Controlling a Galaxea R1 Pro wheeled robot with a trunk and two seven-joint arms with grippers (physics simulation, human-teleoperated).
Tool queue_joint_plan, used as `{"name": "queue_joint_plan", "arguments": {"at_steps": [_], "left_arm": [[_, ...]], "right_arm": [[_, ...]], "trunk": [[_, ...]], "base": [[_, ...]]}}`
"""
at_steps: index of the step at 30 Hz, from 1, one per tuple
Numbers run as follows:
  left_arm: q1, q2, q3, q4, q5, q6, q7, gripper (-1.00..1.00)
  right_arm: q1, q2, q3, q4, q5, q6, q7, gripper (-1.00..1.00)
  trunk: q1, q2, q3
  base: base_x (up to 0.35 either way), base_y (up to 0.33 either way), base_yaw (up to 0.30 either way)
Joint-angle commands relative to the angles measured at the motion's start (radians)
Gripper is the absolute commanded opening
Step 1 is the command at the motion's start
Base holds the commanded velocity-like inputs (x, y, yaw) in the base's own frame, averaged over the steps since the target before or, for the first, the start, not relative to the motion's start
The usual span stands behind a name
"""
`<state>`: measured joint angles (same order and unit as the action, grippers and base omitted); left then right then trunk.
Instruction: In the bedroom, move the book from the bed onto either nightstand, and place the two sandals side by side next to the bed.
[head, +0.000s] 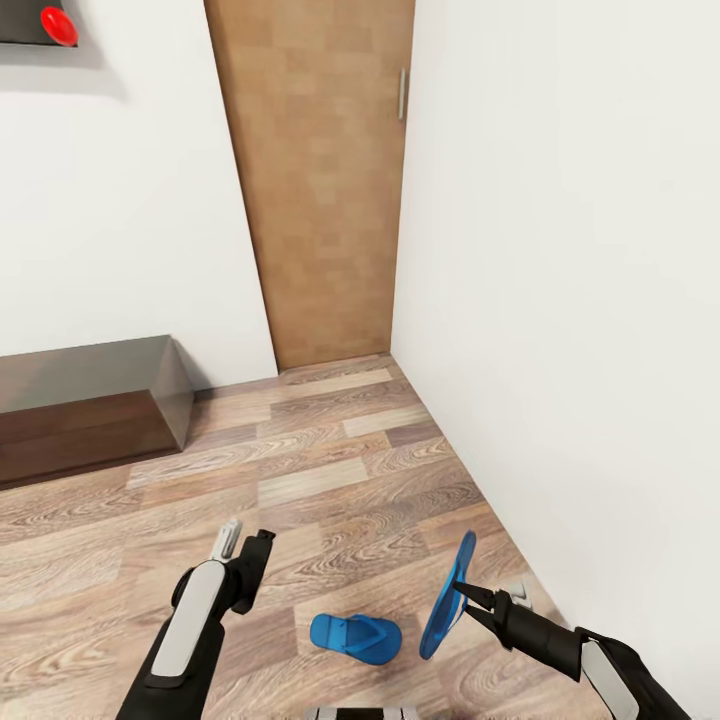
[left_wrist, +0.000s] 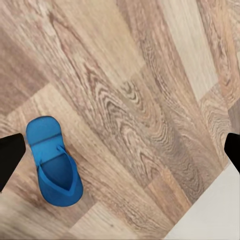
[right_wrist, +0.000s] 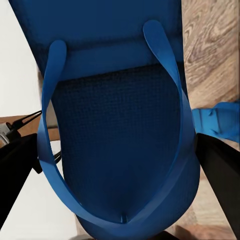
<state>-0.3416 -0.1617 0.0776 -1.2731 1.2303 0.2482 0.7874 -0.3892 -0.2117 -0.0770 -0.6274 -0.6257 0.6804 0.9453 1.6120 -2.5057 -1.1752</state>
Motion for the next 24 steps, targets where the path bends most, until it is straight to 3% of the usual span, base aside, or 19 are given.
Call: {"name": "queue_joint_plan", "arguments": {"at_steps": [1,24], "left_arm": [[0.000,-0.001,0.002,-0.001,0.003,0.006,0.004,1.00],[0.001,-0.001,-0.001,0.000,0.005,0.008,0.004,1.00]], "right_arm": [[0.000,0.000,-0.001,0.000,-0.005,0.007,0.001,-1.00],[0.000,0.000,-0.001,0.000,-0.005,0.008,0.001,-1.00]], "trunk": [[0.000,-0.001,-0.005],[0.011,-0.006,-0.094]], "base": [[0.000,0.000,0.000],[0.000,0.000,0.000]]}}
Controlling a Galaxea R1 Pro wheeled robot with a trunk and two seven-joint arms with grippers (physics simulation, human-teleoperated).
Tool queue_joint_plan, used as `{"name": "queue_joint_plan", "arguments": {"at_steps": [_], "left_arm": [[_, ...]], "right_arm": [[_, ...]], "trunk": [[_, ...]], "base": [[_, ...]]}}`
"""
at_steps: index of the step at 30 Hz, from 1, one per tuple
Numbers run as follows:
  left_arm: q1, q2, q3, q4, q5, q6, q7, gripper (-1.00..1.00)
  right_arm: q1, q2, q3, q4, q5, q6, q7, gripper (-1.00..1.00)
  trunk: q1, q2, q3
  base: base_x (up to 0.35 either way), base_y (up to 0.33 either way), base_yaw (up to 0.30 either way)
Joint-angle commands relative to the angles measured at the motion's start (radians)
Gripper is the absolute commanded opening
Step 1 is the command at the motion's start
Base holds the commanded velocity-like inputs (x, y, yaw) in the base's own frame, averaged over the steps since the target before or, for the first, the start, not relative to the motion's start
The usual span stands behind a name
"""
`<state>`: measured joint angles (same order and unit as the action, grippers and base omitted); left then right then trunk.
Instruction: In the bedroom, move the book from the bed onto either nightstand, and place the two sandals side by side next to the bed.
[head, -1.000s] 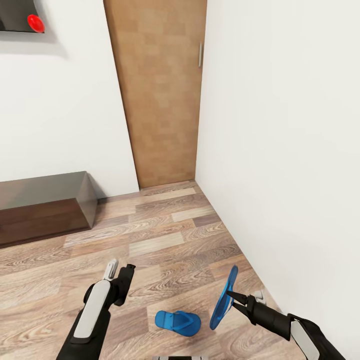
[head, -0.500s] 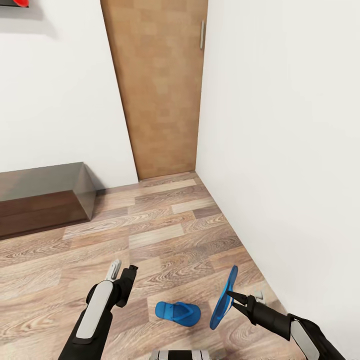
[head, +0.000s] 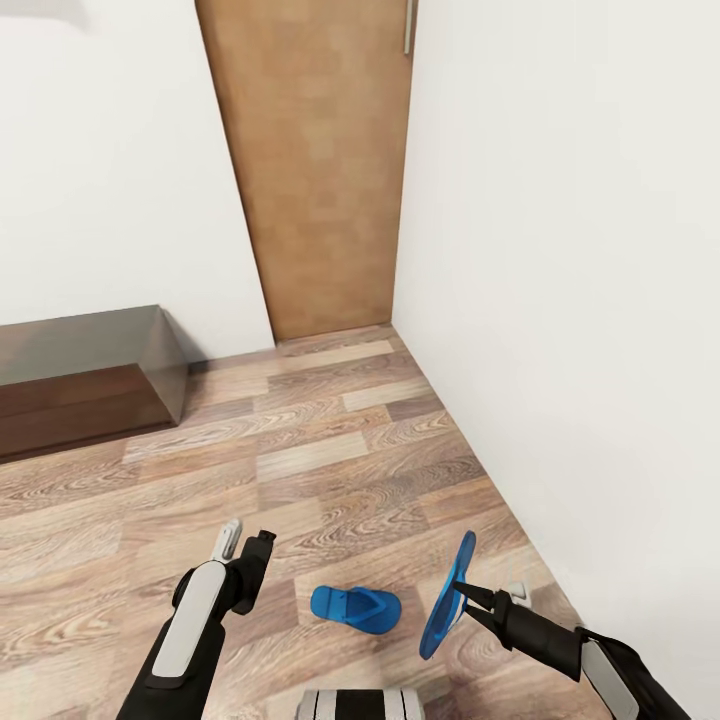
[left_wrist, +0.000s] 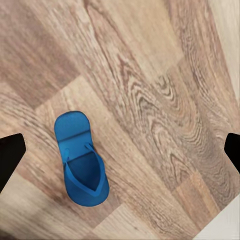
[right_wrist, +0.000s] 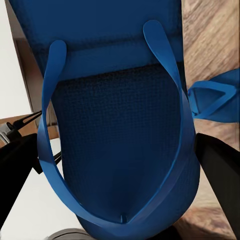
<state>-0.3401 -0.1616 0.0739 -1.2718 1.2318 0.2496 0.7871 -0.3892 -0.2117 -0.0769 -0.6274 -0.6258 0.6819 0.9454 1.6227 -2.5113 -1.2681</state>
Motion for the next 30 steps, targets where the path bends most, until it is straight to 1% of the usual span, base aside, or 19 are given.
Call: {"name": "queue_joint_plan", "arguments": {"at_steps": [1,30], "left_arm": [[0.000,-0.001,0.003,-0.001,0.003,0.006,0.004,1.00],[0.000,-0.001,0.003,-0.003,0.003,0.007,0.004,1.00]], "right_arm": [[0.000,0.000,-0.001,0.000,-0.005,0.007,0.001,-1.00],[0.000,0.000,-0.001,0.000,-0.005,0.007,0.001,-1.00]], "trunk": [[0.000,-0.001,-0.005],[0.013,-0.007,-0.117]], "base": [[0.000,0.000,0.000],[0.000,0.000,0.000]]}}
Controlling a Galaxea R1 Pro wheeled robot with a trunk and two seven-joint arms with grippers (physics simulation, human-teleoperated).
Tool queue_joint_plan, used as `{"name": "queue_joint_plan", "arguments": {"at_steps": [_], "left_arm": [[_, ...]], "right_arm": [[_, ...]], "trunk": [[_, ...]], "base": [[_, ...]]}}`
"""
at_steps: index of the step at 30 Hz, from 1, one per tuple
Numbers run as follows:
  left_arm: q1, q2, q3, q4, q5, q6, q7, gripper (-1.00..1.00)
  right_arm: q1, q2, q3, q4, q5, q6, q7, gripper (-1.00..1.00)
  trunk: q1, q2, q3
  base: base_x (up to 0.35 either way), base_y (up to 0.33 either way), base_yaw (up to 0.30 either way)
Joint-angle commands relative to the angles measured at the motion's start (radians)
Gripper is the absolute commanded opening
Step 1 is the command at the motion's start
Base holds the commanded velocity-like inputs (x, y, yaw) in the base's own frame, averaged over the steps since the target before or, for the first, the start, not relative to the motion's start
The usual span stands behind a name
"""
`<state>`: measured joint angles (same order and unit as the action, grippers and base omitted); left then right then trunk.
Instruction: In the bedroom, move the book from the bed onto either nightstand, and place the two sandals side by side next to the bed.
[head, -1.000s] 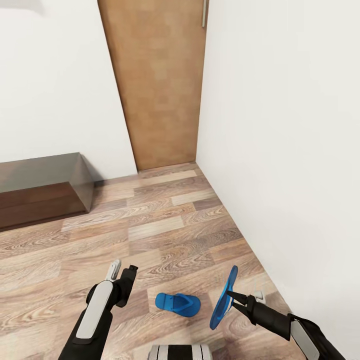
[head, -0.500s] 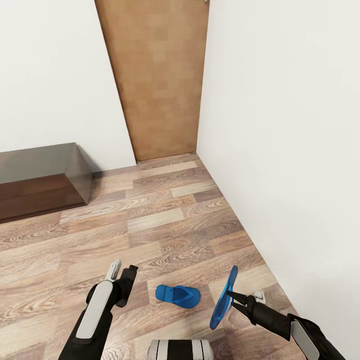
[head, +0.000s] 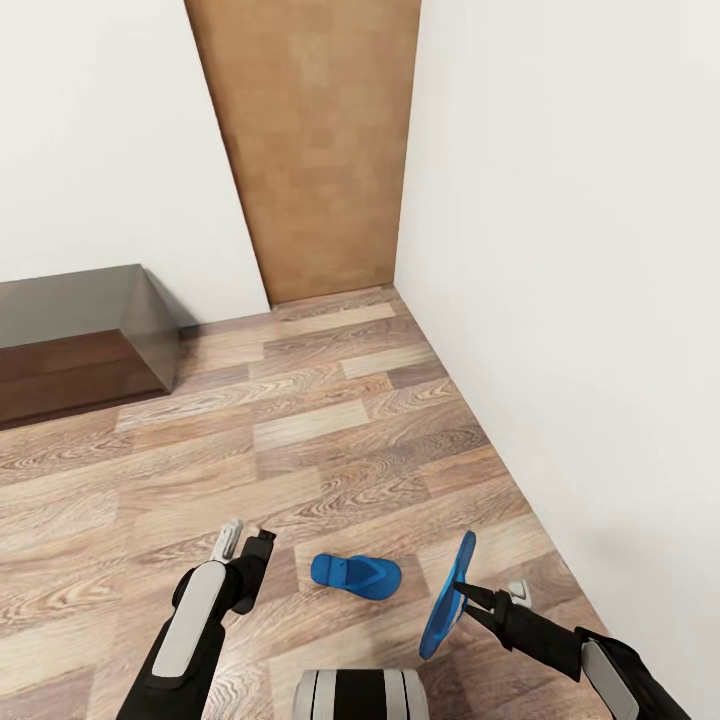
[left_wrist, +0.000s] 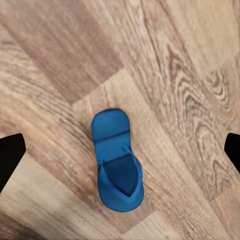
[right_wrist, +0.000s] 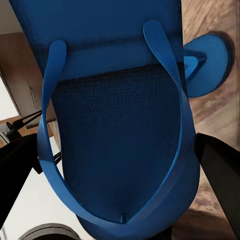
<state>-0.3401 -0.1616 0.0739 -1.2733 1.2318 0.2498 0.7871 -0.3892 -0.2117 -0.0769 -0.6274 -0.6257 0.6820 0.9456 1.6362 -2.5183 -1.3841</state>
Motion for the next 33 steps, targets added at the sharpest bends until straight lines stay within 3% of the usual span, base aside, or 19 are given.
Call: {"name": "queue_joint_plan", "arguments": {"at_steps": [1,33], "left_arm": [[0.000,-0.001,0.003,-0.001,0.003,0.006,0.004,1.00],[0.000,0.001,0.003,-0.003,0.003,0.006,0.004,1.00]], "right_arm": [[0.000,0.000,-0.001,0.000,-0.005,0.007,0.001,-1.00],[0.000,0.000,-0.001,0.000,-0.005,0.007,0.001,-1.00]], "trunk": [[0.000,-0.001,-0.005],[0.015,-0.008,-0.128]], "base": [[0.000,0.000,0.000],[0.000,0.000,0.000]]}}
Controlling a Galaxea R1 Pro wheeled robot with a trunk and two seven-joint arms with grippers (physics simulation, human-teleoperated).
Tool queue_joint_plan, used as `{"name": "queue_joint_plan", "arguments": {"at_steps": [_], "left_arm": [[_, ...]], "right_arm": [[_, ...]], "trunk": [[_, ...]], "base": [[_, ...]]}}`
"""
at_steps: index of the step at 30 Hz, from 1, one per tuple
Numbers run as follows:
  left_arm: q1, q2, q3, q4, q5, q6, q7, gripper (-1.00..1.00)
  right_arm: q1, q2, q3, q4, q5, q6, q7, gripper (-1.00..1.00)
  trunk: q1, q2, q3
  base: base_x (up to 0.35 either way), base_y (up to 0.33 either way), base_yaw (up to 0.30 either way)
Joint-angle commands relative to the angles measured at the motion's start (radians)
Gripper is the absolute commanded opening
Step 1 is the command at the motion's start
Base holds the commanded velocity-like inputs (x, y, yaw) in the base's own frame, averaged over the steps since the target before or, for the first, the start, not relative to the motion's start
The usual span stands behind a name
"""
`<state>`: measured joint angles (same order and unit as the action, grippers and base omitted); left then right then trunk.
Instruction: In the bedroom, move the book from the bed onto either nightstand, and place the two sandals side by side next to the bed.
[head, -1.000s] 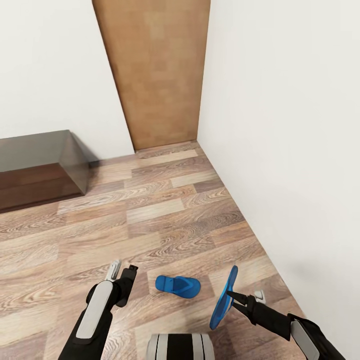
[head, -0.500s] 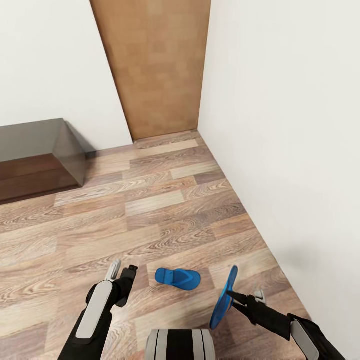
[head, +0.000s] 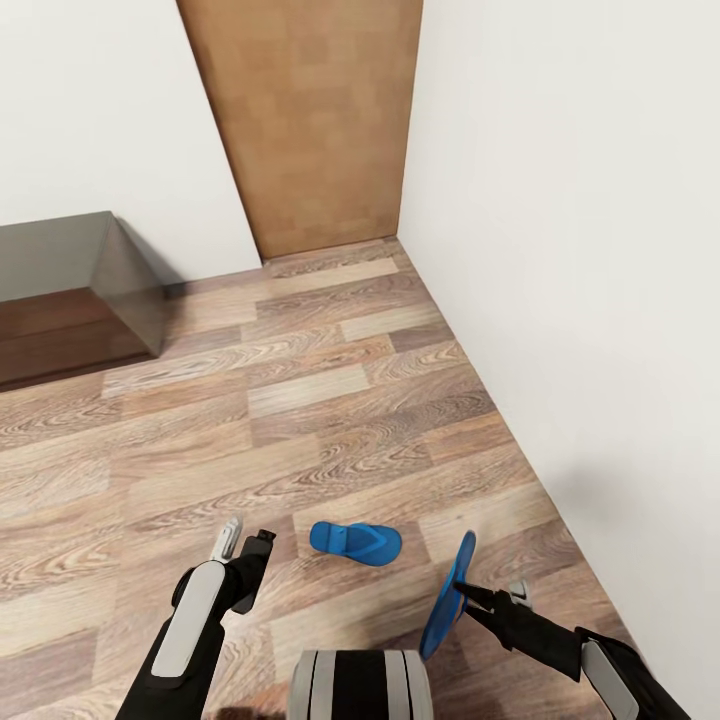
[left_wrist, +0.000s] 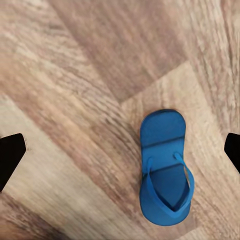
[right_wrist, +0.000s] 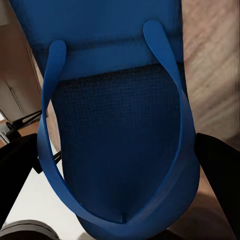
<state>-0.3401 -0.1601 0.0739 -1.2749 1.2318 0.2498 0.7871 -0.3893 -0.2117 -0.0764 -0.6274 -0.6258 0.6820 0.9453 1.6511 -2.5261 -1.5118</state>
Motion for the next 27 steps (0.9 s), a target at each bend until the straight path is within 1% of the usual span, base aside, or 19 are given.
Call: {"name": "queue_joint_plan", "arguments": {"at_steps": [1,5,9,27], "left_arm": [[0.000,-0.001,0.003,-0.001,0.003,0.006,0.004,1.00],[0.000,-0.001,0.003,-0.001,0.003,0.006,0.004,1.00],[0.000,-0.002,0.003,-0.001,0.003,0.006,0.004,1.00],[0.000,-0.002,0.003,-0.001,0.003,0.006,0.004,1.00]], "right_arm": [[0.000,0.000,-0.001,0.000,-0.005,0.007,0.001,-1.00],[0.000,0.000,-0.001,0.000,-0.005,0.007,0.001,-1.00],[0.000,0.000,-0.001,0.000,-0.005,0.007,0.001,-1.00],[0.000,0.000,-0.001,0.000,-0.005,0.007,0.002,-1.00]], "trunk": [[0.000,-0.001,-0.005],[0.002,-0.001,-0.020],[0.002,-0.001,-0.020],[0.010,-0.006,-0.090]], "base": [[0.000,0.000,0.000],[0.000,0.000,0.000],[0.000,0.000,0.000],[0.000,0.000,0.000]]}}
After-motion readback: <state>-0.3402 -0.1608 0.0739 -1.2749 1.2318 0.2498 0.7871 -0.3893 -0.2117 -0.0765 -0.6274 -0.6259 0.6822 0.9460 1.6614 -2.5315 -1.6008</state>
